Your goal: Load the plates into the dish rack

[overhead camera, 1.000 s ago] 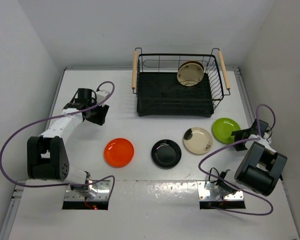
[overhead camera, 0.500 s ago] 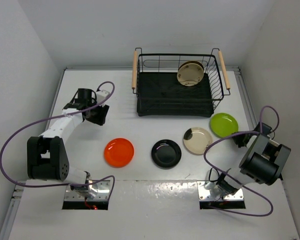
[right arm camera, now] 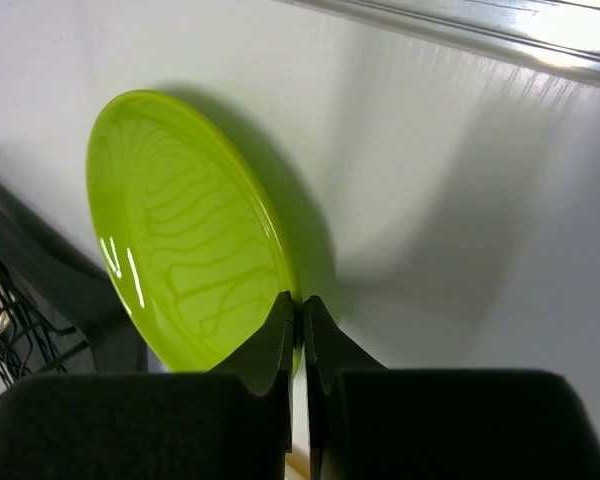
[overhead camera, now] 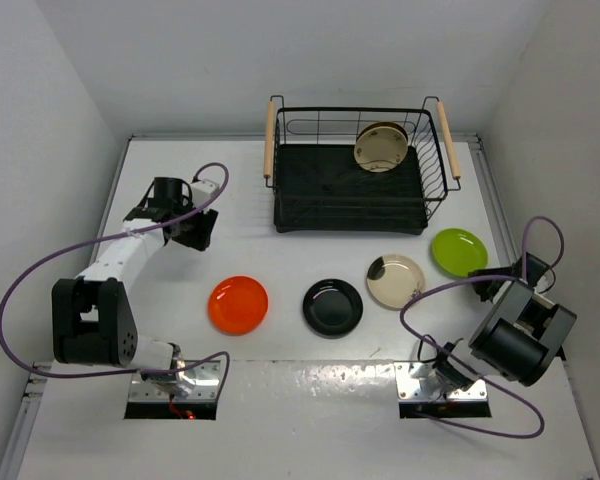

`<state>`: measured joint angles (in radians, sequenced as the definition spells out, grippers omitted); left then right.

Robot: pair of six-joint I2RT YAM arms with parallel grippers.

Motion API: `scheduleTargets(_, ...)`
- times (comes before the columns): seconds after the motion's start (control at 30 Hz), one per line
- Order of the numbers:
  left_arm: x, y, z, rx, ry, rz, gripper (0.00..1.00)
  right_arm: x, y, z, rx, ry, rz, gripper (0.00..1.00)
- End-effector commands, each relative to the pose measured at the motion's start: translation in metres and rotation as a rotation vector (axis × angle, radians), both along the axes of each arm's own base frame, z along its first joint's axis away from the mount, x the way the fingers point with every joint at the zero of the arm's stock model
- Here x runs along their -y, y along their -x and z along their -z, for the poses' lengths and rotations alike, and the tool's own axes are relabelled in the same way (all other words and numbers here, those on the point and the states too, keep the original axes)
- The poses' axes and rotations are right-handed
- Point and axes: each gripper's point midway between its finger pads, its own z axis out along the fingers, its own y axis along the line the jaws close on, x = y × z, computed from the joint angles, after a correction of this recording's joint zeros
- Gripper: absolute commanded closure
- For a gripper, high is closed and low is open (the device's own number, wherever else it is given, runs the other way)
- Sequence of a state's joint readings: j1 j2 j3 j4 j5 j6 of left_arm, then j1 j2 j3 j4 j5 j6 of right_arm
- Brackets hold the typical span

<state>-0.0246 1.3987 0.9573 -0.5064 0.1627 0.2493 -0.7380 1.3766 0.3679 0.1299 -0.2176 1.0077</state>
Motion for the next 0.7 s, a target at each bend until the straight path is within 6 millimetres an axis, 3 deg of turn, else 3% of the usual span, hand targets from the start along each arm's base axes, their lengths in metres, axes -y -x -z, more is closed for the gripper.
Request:
scheduleTargets(0.0,0.004,-0.003,-0.01,0.045,0.015,0.011,0.39,-0.006,0.004,-0.005,0.025,0.037,-0.038,1.0)
scheduleTargets(0.1,0.004,-0.003,-0.01,0.045,0.015,0.011,0.39,0.009,0.001,-0.026,0.044,0.145,-0.013,1.0)
scheduleTargets(0.27,0.005,-0.003,-0.007,0.036,0.023,0.017,0.39,0.04,-0.02,-0.104,0.111,0.538,-0.077,1.0)
scheduleTargets(0.3,0.007,-0.004,-0.009,0.045,0.031,0.023,0.39,0.04,-0.027,-0.124,0.13,0.616,-0.104,1.0)
scheduleTargets(0.4,0.007,-0.004,-0.009,0.045,0.031,0.023,0.39,0.045,-0.032,-0.146,0.114,0.755,-0.16,1.0)
scheduleTargets(0.43,0.007,-0.004,-0.009,0.045,0.031,0.023,0.39,0.049,-0.04,-0.167,0.123,0.817,-0.172,1.0)
scheduleTargets(0.5,0.007,-0.004,-0.009,0.045,0.031,0.023,0.39,0.05,-0.046,-0.186,0.122,0.893,-0.207,1.0)
scheduleTargets(0.67,0.007,-0.004,-0.009,0.045,0.031,0.023,0.39,0.043,-0.065,-0.25,0.107,1.132,-0.28,1.0)
